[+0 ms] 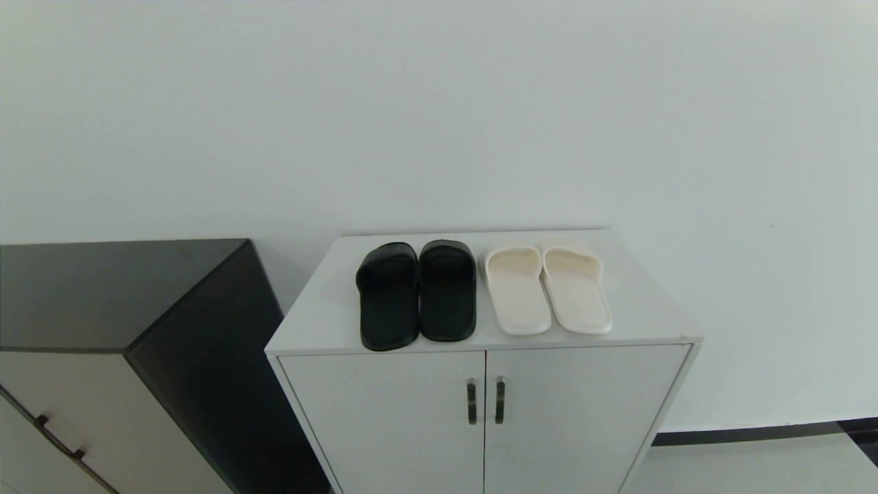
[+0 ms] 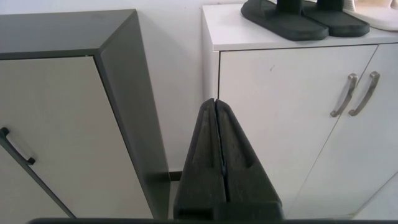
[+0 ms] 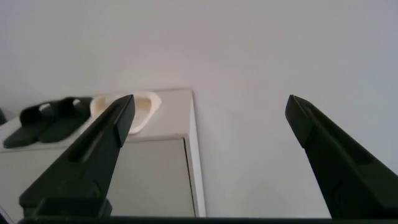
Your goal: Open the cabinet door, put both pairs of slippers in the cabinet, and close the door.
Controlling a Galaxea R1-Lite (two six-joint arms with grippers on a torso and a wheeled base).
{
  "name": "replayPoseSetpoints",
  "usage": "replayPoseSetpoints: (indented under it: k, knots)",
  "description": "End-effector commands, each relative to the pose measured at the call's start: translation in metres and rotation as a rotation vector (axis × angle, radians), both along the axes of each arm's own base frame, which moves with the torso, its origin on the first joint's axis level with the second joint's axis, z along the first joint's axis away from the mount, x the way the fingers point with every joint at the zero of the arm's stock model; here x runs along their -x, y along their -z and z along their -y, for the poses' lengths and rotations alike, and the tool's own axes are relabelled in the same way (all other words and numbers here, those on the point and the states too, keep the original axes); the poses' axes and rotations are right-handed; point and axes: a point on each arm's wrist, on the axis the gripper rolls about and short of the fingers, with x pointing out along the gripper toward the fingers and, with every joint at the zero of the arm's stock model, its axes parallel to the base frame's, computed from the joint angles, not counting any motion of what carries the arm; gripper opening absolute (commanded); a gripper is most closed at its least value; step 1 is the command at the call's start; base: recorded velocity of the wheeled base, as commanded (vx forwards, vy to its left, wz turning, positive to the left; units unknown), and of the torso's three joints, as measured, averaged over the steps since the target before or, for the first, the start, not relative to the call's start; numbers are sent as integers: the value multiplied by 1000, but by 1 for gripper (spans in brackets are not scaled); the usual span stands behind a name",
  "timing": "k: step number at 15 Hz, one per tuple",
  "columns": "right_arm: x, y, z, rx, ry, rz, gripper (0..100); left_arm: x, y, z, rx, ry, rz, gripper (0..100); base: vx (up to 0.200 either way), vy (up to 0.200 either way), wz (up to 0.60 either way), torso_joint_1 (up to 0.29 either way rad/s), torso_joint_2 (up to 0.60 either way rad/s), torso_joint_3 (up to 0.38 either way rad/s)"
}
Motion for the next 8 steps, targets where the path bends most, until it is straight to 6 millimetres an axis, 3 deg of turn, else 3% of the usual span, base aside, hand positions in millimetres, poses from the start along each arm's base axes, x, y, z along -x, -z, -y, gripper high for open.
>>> replayPoseSetpoints:
  k: [1, 5, 8]
  knots:
    - [-69, -10, -4, 25, -120, -324, 100, 0, 0, 0, -1, 0, 0, 0, 0, 0, 0, 0, 0, 0]
    - [-145, -13, -16, 44, -225, -393, 100, 0, 0, 0, 3, 0, 0, 0, 0, 0, 0, 0, 0, 0]
    - [-171, -14, -47, 97, -379, -440, 100, 0, 0, 0, 3, 1, 0, 0, 0, 0, 0, 0, 0, 0]
